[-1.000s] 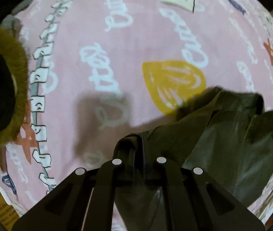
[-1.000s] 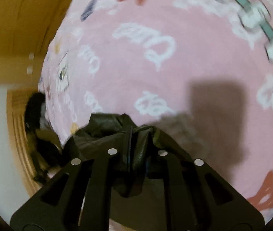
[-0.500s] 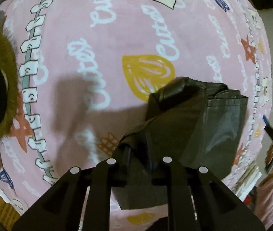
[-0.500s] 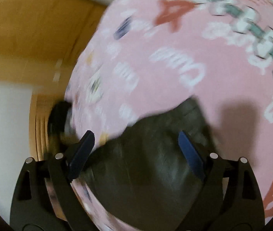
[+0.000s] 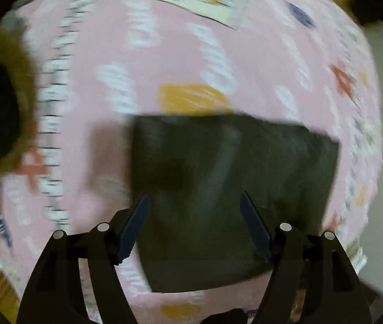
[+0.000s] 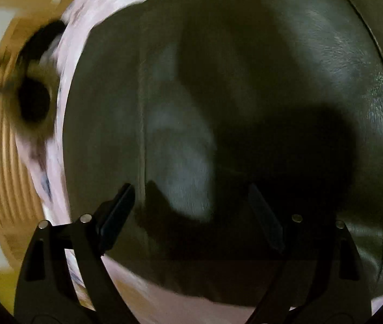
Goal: Fold large clothes
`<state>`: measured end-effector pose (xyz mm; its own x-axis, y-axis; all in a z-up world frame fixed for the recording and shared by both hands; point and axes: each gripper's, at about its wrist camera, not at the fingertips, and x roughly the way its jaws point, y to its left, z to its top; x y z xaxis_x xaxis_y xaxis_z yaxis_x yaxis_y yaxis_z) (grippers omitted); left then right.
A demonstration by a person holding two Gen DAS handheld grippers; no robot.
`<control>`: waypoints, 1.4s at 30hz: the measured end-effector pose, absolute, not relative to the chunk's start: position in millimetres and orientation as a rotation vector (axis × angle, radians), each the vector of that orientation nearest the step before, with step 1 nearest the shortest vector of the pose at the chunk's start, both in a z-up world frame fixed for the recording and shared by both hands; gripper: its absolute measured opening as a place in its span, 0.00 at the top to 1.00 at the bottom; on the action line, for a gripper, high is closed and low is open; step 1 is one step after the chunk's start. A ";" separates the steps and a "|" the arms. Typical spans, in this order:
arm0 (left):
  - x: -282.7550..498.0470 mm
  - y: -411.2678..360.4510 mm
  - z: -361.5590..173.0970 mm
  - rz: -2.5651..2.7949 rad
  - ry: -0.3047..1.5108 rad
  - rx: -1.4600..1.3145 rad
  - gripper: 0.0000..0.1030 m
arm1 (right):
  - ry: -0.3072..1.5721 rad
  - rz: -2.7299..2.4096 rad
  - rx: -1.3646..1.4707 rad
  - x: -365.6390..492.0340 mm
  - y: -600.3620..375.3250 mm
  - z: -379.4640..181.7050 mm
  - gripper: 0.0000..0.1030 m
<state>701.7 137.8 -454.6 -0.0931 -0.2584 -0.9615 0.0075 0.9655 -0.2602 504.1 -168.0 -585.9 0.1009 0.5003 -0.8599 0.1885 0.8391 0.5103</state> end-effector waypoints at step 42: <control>646.7 -33.8 -569.9 -0.169 1.634 0.100 0.90 | 1.067 -0.259 1.481 308.8 -325.8 -615.0 0.32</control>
<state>646.7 -33.8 -569.9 -0.0705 -0.0374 -0.9968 0.1677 0.9846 -0.0489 308.8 -325.8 -615.0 0.5494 0.4551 -0.7008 0.7258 0.1556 0.6701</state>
